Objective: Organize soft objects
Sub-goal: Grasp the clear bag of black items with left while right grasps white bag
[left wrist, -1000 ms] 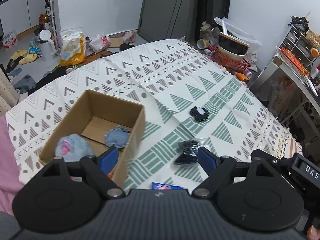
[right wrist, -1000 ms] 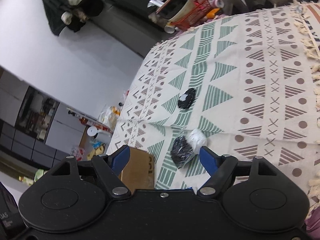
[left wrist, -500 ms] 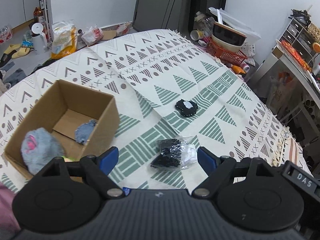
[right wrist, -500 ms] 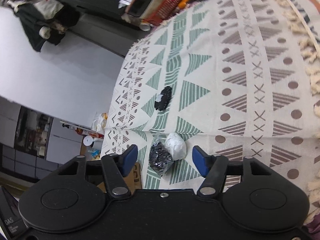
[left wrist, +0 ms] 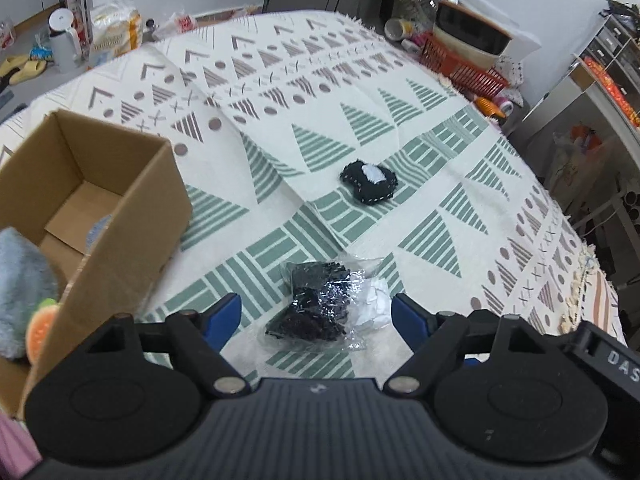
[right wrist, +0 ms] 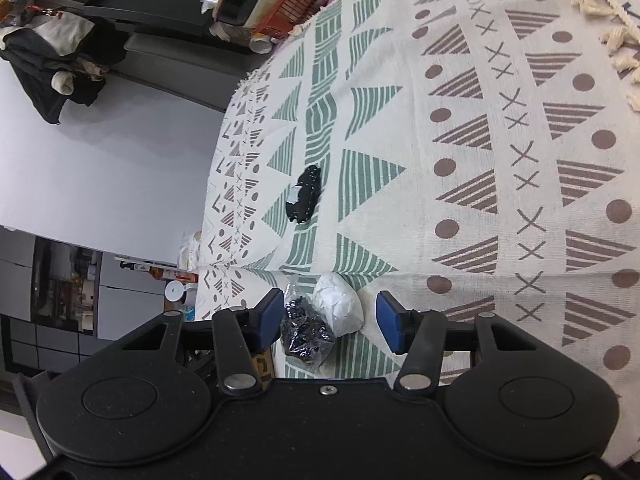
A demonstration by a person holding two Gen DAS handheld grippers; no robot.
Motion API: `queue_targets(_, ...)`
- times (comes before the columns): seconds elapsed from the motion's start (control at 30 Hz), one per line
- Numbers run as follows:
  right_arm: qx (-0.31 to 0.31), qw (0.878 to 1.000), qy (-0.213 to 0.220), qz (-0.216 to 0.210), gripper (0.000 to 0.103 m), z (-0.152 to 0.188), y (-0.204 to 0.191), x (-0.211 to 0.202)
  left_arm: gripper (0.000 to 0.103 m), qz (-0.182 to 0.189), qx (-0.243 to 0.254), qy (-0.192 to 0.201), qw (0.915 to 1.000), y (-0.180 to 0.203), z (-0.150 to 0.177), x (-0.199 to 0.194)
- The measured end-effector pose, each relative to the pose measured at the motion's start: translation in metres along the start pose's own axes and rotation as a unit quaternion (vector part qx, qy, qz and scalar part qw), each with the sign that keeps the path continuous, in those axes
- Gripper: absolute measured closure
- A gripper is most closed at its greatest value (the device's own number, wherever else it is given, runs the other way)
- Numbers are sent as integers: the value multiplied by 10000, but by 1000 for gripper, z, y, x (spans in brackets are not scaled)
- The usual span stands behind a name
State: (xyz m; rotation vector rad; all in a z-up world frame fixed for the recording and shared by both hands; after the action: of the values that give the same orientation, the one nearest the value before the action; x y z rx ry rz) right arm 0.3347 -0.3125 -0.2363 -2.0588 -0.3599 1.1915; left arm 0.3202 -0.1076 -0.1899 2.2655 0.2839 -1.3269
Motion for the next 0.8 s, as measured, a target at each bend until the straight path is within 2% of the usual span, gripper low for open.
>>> queue_targets(0.27, 140, 9997, -219, 40, 54, 1, 6, 27, 21, -12, -87, -191, 9998, -4, -4, 33)
queue_targets(0.37, 142, 9996, -227, 46, 54, 1, 7, 33, 24, 17, -155, -238, 9996, -8, -7, 42)
queue_targets(0.53, 124, 9995, -278, 70, 54, 3, 6, 40, 57, 86, -339, -430, 9985, -17, -9, 56)
queue_targets(0.8, -55, 9992, -369, 159, 54, 6, -6, 56, 65, 266, -435, -506, 9974, -25, -18, 56)
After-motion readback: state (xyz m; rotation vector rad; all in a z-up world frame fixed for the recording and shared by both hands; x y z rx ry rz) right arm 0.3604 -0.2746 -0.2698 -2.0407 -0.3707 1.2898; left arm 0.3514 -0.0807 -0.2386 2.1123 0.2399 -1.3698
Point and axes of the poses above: each gripper's, at about its wrist camera, not at the fingertips, and x roughly the way its jaws point, y to its right, z to its underside, the point moved 2 cm from there along x, roughly the way its jaws point, and after that the axes turned 9 degrees about -x, right-handed, at the moved point
